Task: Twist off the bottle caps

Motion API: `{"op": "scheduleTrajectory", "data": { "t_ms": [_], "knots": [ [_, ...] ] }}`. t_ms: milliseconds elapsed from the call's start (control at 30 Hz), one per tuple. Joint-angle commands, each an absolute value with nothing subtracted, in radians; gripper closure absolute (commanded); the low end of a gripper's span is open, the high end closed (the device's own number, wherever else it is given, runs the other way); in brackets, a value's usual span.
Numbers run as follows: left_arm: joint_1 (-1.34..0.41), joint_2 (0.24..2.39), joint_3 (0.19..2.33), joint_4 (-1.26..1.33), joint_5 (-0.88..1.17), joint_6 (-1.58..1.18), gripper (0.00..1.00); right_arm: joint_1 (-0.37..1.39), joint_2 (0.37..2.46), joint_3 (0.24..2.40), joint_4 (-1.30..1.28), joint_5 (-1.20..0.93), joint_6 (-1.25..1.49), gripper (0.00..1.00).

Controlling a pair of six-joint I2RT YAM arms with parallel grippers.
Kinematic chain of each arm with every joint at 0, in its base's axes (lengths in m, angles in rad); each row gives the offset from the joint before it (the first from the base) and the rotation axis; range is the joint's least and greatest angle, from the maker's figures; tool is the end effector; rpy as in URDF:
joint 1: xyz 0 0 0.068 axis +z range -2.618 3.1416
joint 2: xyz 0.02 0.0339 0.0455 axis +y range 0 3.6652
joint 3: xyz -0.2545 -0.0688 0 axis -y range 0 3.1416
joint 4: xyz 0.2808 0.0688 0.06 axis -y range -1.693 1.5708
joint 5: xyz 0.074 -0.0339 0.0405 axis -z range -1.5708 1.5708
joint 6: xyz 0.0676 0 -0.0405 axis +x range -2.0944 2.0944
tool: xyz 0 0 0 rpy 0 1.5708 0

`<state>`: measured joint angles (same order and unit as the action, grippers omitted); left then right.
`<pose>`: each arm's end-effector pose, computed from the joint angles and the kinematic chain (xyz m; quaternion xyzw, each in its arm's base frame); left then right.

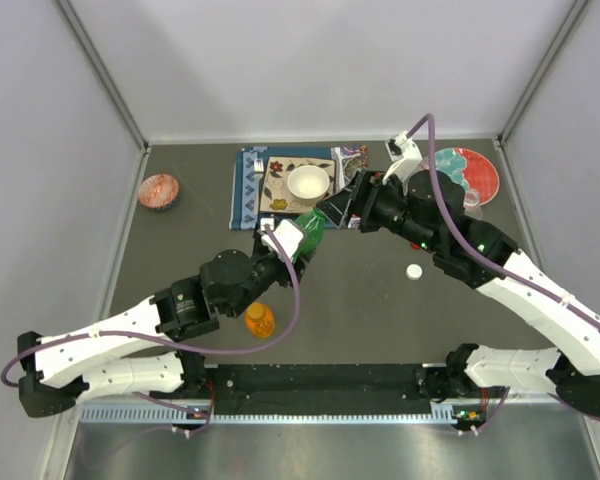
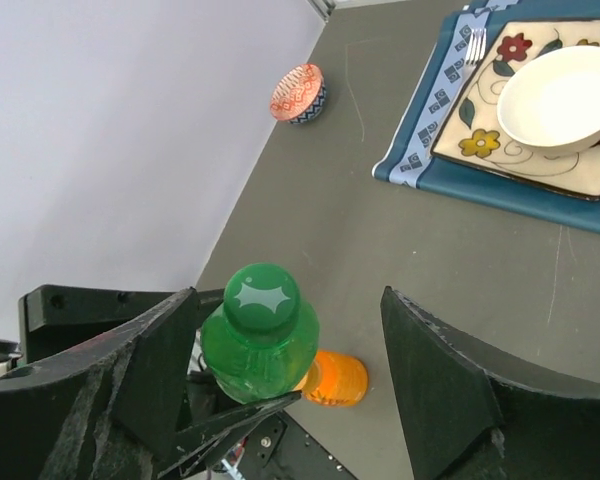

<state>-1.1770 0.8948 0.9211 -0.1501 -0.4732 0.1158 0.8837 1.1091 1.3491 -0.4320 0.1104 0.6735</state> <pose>0.1332 -0.2403 0.3628 0.3150 0.6751 -0.1742 0.6440 0.1984 0.2301 0.4394 -0.0459 0.7699 0.4157 0.4820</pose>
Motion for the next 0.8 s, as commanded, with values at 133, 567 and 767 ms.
{"op": "scheduleTrajectory", "data": {
  "t_ms": [133, 567, 767],
  "knots": [
    [-1.203, 0.890, 0.910, -0.072, -0.541, 0.143, 0.75, 0.896, 1.141, 1.359, -0.360, 0.106, 0.686, 0.36],
    [-1.212, 0.890, 0.908, -0.069, -0.545, 0.138, 0.75, 0.896, 1.138, 1.322, -0.325, 0.069, 0.689, 0.67],
    [-1.213, 0.890, 0.913, -0.058, -0.545, 0.141, 0.75, 0.897, 1.131, 1.293, -0.319, 0.037, 0.686, 0.78]
  ]
}}
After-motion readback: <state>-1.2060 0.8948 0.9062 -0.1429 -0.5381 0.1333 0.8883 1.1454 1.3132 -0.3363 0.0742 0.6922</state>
